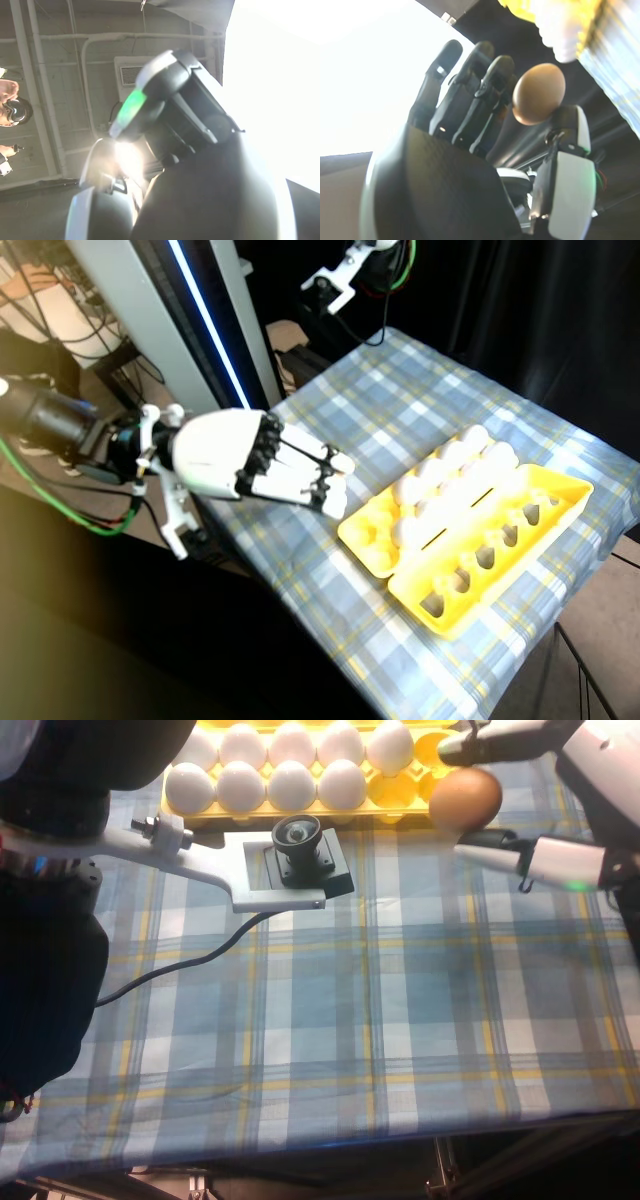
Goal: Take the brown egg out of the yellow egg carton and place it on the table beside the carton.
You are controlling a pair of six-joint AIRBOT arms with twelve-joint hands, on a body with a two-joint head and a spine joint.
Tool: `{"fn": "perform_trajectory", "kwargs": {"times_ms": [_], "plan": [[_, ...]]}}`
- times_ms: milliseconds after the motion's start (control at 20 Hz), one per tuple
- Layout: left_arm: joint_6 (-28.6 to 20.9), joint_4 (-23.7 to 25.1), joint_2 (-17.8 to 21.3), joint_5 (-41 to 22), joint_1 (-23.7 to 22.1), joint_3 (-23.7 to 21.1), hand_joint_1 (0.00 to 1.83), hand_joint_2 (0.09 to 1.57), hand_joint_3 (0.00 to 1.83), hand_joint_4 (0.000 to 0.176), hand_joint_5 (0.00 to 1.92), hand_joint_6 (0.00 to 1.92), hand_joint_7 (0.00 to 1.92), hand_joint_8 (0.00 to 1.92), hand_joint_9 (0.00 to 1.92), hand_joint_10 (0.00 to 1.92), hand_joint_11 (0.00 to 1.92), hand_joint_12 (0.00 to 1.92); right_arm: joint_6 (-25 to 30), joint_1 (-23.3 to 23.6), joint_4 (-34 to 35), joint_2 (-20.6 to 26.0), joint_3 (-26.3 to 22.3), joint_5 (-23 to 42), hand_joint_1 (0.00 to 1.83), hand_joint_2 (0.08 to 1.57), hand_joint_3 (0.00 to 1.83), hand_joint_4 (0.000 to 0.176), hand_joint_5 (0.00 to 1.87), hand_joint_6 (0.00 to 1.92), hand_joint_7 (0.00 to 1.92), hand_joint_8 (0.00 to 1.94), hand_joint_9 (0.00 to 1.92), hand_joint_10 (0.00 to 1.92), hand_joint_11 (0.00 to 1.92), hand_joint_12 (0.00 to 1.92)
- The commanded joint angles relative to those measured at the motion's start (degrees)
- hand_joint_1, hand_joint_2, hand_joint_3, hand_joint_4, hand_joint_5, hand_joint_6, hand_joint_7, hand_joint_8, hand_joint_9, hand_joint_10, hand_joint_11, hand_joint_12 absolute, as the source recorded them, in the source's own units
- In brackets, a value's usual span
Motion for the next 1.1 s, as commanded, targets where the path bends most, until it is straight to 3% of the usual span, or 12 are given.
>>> {"fn": "perform_trajectory", "kwargs": {"times_ms": [0, 150, 350, 650, 750, 850, 950, 1050], "plan": [[-0.49, 1.48, -0.52, -4.26, -1.10, -0.65, 0.28, 1.26, 0.00, 0.000, 0.95, 1.92, 1.25, 1.92, 1.30, 1.92, 1.10, 1.92, 0.03, 0.04, -0.70, -0.68, -0.05, 7.43, 0.95, 1.02, 0.00, 0.000, 0.92, 0.00, 1.08, 0.00, 0.82, 0.00, 0.29, 0.45], [-0.49, 1.48, -0.55, -4.26, -1.11, -0.65, 0.28, 1.26, 0.00, 0.000, 0.93, 1.92, 1.22, 1.92, 1.26, 1.92, 1.07, 1.92, 0.03, -1.07, -0.40, -2.38, 0.43, 6.60, 1.02, 1.01, 0.00, 0.000, 0.92, 0.00, 1.07, 0.00, 0.80, 0.00, 0.27, 0.43], [-0.49, 1.48, -0.56, -4.26, -1.11, -0.66, 0.31, 1.25, 0.00, 0.000, 0.96, 1.92, 1.25, 1.92, 1.29, 1.92, 1.10, 1.92, 0.03, -1.07, -0.32, -4.82, 1.82, 3.32, 0.98, 1.03, 0.00, 0.000, 0.91, 0.00, 1.06, 0.00, 0.80, 0.01, 0.25, 0.42], [-0.49, 1.48, -0.56, -4.26, -1.11, -0.66, 0.31, 1.25, 0.00, 0.000, 0.90, 1.92, 1.25, 1.92, 1.30, 1.92, 1.04, 1.92, 0.03, -1.05, -0.15, -6.37, 2.69, 1.07, 0.66, 1.08, 0.02, 0.000, 0.87, 0.00, 1.04, 0.00, 0.77, 0.00, 0.23, 0.32], [-0.50, 1.48, -0.56, -4.26, -1.11, -0.66, 0.27, 1.27, 0.00, 0.000, 0.89, 1.92, 1.26, 1.92, 1.33, 1.92, 1.10, 1.92, 0.03, -1.05, 0.01, -6.36, 2.69, 1.09, 0.50, 1.13, 0.01, 0.000, 0.78, 0.00, 0.90, 0.00, 0.71, 0.00, 0.22, 0.32], [-0.50, 1.48, -0.56, -4.26, -1.11, -0.66, 0.24, 1.28, 0.01, 0.000, 0.87, 1.92, 1.23, 1.92, 1.30, 1.92, 1.03, 1.92, 0.03, -1.05, 0.19, -6.36, 2.70, 1.10, 0.49, 1.12, 0.01, 0.000, 0.72, 0.00, 0.81, 0.00, 0.67, 0.00, 0.23, 0.33], [-0.50, 1.48, -0.55, -4.26, -1.11, -0.66, 0.22, 1.28, 0.00, 0.000, 0.90, 1.92, 1.23, 1.92, 1.29, 1.92, 1.09, 1.92, 0.03, -1.05, 0.24, -6.36, 2.69, 1.11, 0.47, 1.11, 0.00, 0.000, 0.69, 0.00, 0.77, 0.00, 0.64, 0.00, 0.22, 0.33], [-0.50, 1.48, -0.54, -4.26, -1.11, -0.66, 0.21, 1.29, 0.00, 0.000, 0.89, 1.92, 1.20, 1.92, 1.27, 1.92, 1.15, 1.92, 0.03, -1.06, 0.25, -6.36, 2.69, 1.12, 0.48, 1.08, 0.00, 0.000, 0.64, 0.00, 0.73, 0.00, 0.60, 0.00, 0.16, 0.46]]}}
